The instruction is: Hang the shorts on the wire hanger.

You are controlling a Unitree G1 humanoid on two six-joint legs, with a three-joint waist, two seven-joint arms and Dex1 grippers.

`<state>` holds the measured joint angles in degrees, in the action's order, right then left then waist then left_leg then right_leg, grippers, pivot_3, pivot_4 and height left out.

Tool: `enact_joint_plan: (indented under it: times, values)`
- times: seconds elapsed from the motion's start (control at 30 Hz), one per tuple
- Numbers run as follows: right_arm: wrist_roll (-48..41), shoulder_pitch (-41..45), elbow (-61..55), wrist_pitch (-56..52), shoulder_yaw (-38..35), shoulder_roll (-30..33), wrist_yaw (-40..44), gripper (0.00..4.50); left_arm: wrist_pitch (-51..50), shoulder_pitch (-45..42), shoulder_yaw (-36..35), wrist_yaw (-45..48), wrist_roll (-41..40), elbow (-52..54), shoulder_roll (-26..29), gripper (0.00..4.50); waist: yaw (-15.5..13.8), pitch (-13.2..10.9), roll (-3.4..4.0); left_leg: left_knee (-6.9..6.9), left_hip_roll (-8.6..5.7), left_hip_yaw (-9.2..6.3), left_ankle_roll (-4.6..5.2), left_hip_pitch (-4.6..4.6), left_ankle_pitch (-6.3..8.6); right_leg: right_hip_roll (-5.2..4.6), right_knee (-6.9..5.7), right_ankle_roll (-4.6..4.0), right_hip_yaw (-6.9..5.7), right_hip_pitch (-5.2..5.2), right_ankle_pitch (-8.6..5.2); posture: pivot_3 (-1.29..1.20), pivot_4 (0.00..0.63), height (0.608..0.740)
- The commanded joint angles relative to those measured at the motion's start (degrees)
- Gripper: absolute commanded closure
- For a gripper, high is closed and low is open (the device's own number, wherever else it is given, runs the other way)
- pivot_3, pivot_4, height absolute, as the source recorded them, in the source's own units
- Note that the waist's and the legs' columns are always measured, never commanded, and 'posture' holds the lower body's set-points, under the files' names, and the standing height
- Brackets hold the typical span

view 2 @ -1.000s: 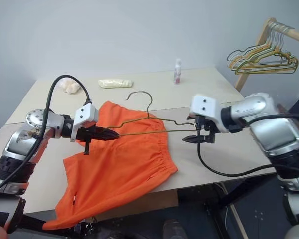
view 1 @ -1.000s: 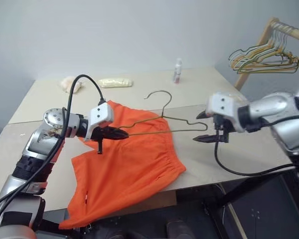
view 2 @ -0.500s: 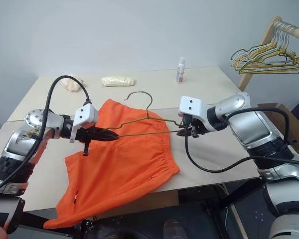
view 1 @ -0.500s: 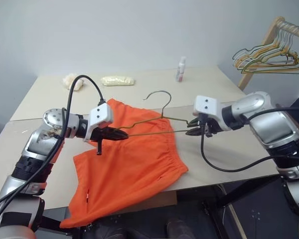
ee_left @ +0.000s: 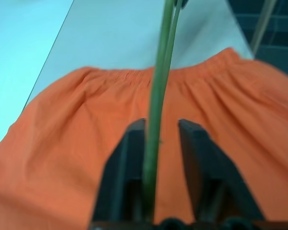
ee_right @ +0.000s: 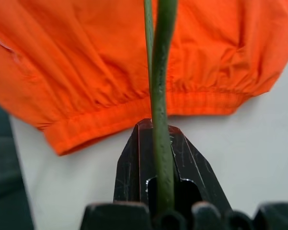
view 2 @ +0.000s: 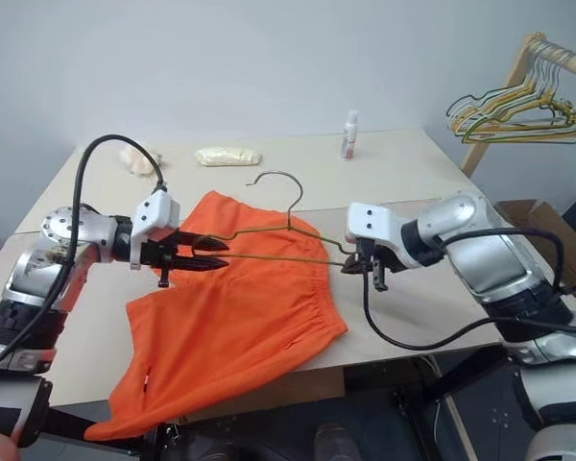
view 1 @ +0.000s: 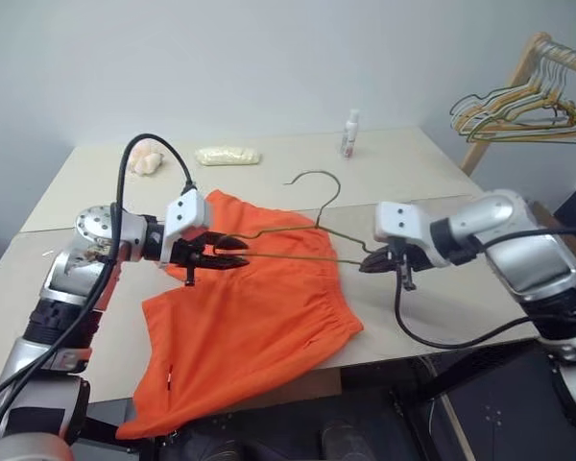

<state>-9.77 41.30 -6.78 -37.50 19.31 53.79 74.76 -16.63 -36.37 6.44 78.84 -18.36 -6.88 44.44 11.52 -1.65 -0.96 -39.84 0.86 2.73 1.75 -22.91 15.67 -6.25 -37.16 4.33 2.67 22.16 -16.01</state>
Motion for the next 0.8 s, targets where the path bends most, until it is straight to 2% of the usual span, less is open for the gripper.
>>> enact_joint_plan:
  times: [0.03, 0.17, 0.23, 0.37, 0.47, 0.6, 0.8]
  values:
    - [-3.65, -5.37, -3.69, -5.91, -7.37, 3.83, -1.15, 4.50, 2.60, -2.49, -3.71, -0.33, -0.61, -3.89, 0.78, 1.88, -0.22, 0.00, 0.00, 0.00, 0.00, -0.02, 0.00, 0.01, 0.00, 0.00, 0.00, 0.00, -0.02, -0.02, 0.00, -0.18, 0.000, 0.740]
    - [-7.57, -16.49, -8.62, -15.58, -14.96, 6.46, -5.28, 4.50, -1.02, -3.01, -7.90, -5.51, -3.38, -4.78, -1.31, 0.47, -0.97, 0.01, -0.01, 0.00, 0.01, -0.06, 0.01, 0.00, 0.01, 0.00, 0.04, 0.00, -0.06, -0.06, 0.00, -0.18, 0.000, 0.740]
    - [-9.75, -21.46, -10.39, -21.52, -19.38, 6.47, -7.87, 4.50, -4.21, -1.11, -10.07, -7.65, -6.14, -1.28, -2.50, 0.02, -1.31, 0.02, -0.01, -0.01, 0.02, -0.06, 0.02, -0.01, 0.01, 0.00, 0.01, 0.01, -0.05, -0.05, 0.00, -0.18, 0.003, 0.740]
    - [-15.25, -29.17, -11.64, -38.46, -29.56, 3.45, -13.01, 4.50, -8.02, 6.00, -12.46, -13.27, -11.20, 9.95, -6.75, 0.02, -1.61, 0.05, 0.04, 0.00, 0.03, -0.09, 0.05, 0.00, 0.03, -0.06, -0.01, 0.01, -0.03, -0.09, 0.00, -0.18, 0.015, 0.740]
    - [-18.80, -34.55, -11.15, -45.95, -34.43, 2.62, -13.78, 4.50, -11.49, 10.17, -11.78, -11.94, -14.88, 16.18, -6.73, 0.02, -2.19, 0.05, 0.03, 0.00, 0.04, -0.11, 0.05, 0.03, 0.03, -0.05, 0.02, 0.01, -0.02, -0.13, 0.00, -0.18, 0.022, 0.740]
    - [-21.82, -40.37, -10.74, -48.67, -36.92, 1.87, -14.85, 4.50, -11.31, 12.86, -10.06, -10.31, -15.10, 19.39, -5.88, 0.02, -2.82, 0.06, 0.04, 0.03, 0.01, -0.12, 0.06, 0.06, 0.04, 0.00, 0.10, 0.00, -0.01, -0.14, -0.01, -0.19, 0.025, 0.740]
    - [-28.27, -41.96, -10.04, -50.82, -38.86, 2.43, -13.67, 4.50, -12.46, 13.07, -9.90, -10.37, -15.87, 20.23, -5.61, 0.02, -2.87, 0.08, 0.09, 0.05, -0.04, -0.10, 0.14, 0.34, 0.10, 0.07, 0.50, 0.03, 0.00, -0.51, -0.04, -0.19, 0.030, 0.740]
